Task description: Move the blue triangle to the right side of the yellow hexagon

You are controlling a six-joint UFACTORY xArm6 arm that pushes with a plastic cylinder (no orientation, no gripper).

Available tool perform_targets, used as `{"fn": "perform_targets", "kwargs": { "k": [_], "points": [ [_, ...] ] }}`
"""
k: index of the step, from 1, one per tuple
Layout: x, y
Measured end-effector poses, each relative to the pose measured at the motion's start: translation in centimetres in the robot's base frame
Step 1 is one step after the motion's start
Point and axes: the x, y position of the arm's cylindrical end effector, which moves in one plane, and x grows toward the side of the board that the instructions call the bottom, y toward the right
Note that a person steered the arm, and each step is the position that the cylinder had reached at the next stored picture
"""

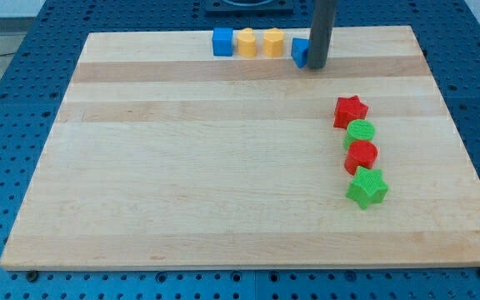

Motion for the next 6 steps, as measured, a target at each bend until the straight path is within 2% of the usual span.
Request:
{"fn": "perform_targets", "kwargs": {
  "k": [6],
  "points": [
    [-0.6,-1.9]
  ]
}}
